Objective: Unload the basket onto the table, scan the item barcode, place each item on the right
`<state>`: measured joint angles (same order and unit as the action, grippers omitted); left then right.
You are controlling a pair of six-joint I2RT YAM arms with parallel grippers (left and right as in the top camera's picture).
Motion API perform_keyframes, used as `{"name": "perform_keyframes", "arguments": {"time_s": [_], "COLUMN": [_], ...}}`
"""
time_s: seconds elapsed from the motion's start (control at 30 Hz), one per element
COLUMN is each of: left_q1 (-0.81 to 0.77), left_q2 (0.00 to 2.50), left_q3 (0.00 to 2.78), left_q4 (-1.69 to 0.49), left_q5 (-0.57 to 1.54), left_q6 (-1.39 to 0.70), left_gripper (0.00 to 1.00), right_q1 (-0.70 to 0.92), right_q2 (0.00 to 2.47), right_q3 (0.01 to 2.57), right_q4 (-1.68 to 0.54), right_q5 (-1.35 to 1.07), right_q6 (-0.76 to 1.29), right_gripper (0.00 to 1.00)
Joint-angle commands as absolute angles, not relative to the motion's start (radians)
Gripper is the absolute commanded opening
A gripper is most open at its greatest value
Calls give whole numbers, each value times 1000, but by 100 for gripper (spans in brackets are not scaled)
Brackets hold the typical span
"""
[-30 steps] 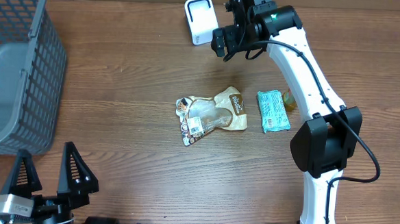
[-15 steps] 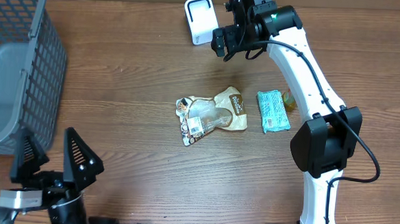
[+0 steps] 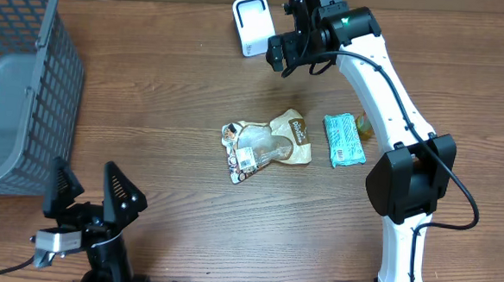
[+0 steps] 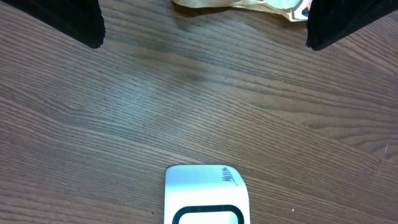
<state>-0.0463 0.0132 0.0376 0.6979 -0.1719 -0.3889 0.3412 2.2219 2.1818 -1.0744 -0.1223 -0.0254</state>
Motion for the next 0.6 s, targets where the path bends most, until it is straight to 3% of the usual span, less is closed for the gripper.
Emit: {"name": "perform_keyframes", "arguments": {"time_s": [0.0,0.27,0.57], "left_q1": [-53,-53,-53], "left_q2": [4,4,4], "left_q3": [5,5,5], "left_q4": [680,483,9], "left_q5": [-164,-168,-195], "left_q6": [-381,-327,-325], "left_gripper": [100,100,100], "right_q1": [345,345,345], "right_q2": [2225,2225,2225], "right_q3": [2180,2180,2180], "right_q4": [-1071,-1071,-1071], "right_q5": [-113,-113,-113], "right_q6": [-22,-22,-22], "right_gripper": [100,100,100]}}
